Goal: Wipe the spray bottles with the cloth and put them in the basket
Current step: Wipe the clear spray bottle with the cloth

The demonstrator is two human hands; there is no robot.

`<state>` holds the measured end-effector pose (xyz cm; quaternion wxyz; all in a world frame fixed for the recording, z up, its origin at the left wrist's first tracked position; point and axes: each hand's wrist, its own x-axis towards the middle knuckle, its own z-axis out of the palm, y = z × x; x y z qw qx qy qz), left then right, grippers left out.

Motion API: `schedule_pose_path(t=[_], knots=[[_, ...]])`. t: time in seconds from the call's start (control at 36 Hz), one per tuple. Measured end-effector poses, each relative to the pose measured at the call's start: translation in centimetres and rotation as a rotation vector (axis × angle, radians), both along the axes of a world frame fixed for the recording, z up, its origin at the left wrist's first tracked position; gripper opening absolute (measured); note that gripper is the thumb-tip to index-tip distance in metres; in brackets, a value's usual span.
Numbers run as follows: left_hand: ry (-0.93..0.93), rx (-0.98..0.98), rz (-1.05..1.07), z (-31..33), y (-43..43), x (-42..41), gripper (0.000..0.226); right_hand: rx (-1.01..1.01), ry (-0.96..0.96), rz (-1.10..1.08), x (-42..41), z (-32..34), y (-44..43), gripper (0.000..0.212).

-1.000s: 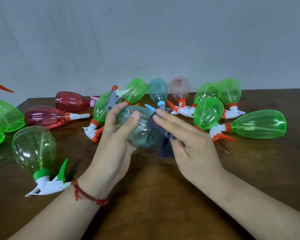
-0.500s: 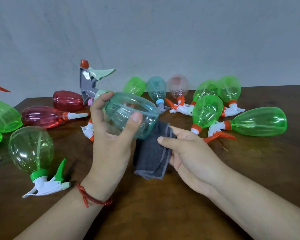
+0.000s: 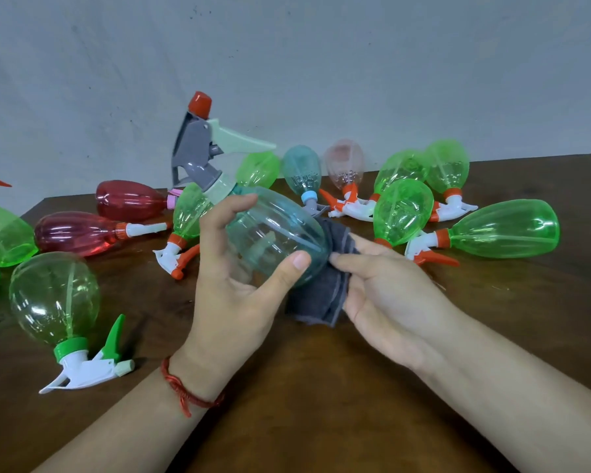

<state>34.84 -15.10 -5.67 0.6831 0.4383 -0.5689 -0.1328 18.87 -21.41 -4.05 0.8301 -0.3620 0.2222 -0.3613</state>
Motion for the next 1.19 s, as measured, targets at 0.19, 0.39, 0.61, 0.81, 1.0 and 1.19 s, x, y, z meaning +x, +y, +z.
schedule_pose_path(t=[0.19, 0.39, 0.61, 0.81, 1.0, 1.19], knots=[[-0.036, -0.051, 0.054, 0.3, 0.0, 0.4, 0.065, 0.002, 0.067, 0.168, 0.7, -1.0, 1.3, 0.038], [-0.056, -0.013, 0.105, 0.5, 0.0, 1.5, 0.064, 0.016, 0.032, 0.092, -0.3, 0.1, 0.1, 0.038], [0.039, 0.029, -0.114, 0.6, 0.4, -0.7, 0.064, 0.046, 0.025, 0.004, 0.2, -0.8, -0.3, 0.043], [0.096, 0.04, -0.186, 1.0, 0.9, -0.4, 0.064, 0.066, 0.102, 0.115, 0.2, -1.2, -0.2, 0.039], [0.104, 0.054, -0.155, 1.1, 0.8, -0.3, 0.066, 0.142, 0.197, 0.217, -0.1, -2.3, -0.9, 0.041], [0.059, 0.121, -0.026, 0.5, 0.4, 0.7, 0.068, 0.013, 0.242, 0.169, -1.2, -1.9, -2.2, 0.039]])
